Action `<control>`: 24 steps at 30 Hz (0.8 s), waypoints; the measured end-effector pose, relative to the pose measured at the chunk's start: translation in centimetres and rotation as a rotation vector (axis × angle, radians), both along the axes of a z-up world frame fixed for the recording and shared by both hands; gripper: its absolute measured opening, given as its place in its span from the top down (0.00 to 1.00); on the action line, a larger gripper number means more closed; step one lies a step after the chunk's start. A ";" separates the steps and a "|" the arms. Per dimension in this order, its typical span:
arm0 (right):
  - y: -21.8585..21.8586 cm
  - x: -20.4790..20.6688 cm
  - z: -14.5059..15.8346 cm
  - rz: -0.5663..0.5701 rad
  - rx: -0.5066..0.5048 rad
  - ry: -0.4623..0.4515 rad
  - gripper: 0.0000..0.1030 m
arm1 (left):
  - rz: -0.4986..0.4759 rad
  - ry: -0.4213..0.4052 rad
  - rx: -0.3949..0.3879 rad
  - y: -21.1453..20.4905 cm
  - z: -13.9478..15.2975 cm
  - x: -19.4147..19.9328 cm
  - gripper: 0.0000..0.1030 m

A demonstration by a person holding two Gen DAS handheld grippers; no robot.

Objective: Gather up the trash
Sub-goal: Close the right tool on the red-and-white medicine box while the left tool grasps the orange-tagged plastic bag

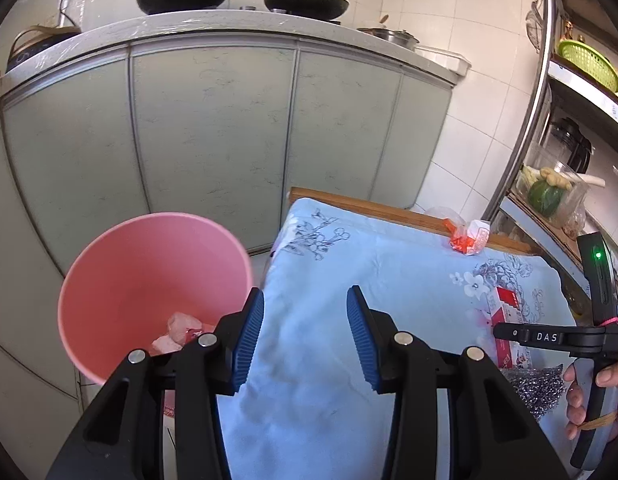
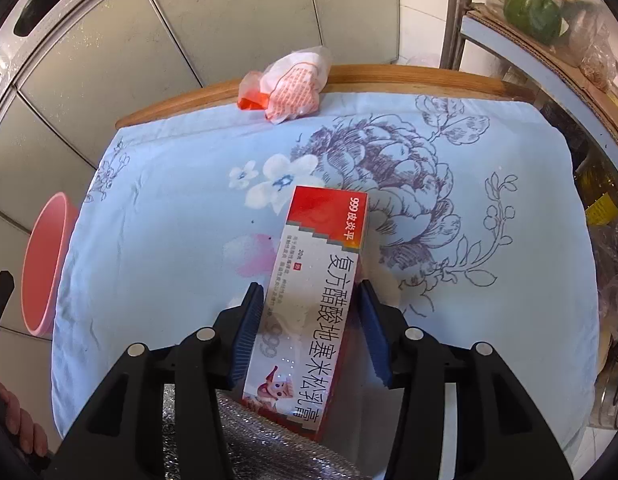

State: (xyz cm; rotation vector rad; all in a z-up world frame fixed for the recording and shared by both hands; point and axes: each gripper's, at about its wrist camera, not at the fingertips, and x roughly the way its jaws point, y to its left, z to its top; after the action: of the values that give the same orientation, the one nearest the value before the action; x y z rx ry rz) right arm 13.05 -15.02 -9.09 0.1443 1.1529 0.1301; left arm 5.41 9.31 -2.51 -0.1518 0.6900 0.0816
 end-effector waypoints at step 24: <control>-7.6 -0.5 1.2 -0.037 0.082 -0.158 0.54 | -0.405 0.077 -0.036 -16.7 -2.3 17.8 0.59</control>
State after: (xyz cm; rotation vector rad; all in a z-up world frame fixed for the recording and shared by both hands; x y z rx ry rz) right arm 12.51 -22.60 -7.88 0.2238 0.9872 0.1539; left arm 23.19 -7.36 -4.79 -0.0416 0.7879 -0.3148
